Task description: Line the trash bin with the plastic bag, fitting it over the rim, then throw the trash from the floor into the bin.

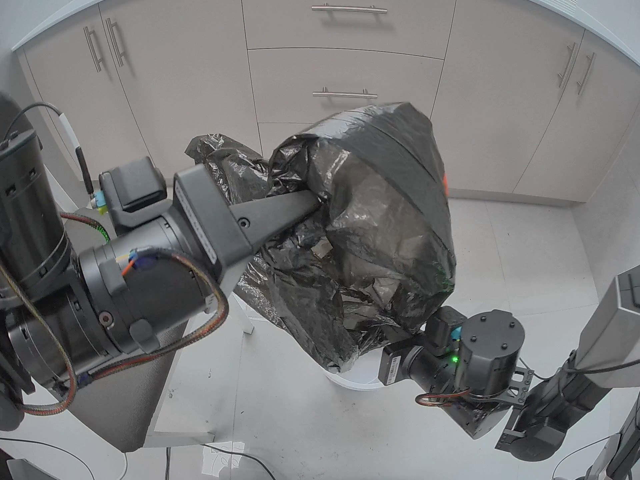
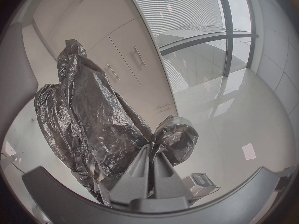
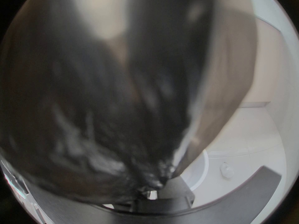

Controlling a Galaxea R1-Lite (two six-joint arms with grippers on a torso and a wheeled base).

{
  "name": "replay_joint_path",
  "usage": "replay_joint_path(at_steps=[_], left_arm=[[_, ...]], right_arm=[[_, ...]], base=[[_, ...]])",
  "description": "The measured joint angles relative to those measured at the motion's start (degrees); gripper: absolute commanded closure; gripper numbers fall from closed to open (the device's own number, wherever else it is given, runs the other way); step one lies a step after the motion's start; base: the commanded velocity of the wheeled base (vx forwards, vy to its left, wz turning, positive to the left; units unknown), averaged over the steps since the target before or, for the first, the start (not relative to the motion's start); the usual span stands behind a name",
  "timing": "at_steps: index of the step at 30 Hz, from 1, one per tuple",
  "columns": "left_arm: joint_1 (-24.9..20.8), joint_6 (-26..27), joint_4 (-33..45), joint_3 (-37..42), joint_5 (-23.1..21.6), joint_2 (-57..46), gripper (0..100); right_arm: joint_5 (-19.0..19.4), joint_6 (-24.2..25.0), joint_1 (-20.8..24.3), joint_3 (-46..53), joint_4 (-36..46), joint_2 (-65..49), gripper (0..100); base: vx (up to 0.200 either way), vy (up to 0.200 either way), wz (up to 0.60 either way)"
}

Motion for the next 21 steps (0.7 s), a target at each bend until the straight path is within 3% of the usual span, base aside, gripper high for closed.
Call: replay_joint_path(at_steps=[10, 21], left_arm=[[2.2, -0.7, -6.1, 1.8, -8.2, 5.5, 100], [3.4, -5.0, -6.8, -0.8, -9.7, 15.1, 100]], right_arm=[[0.0, -0.4, -1.5, 5.5, 2.7, -7.8, 100], [2.9, -0.2, -3.8, 3.9, 19.8, -15.2, 100]], base=[[0.000, 0.000, 0.00], [0.000, 0.000, 0.00]])
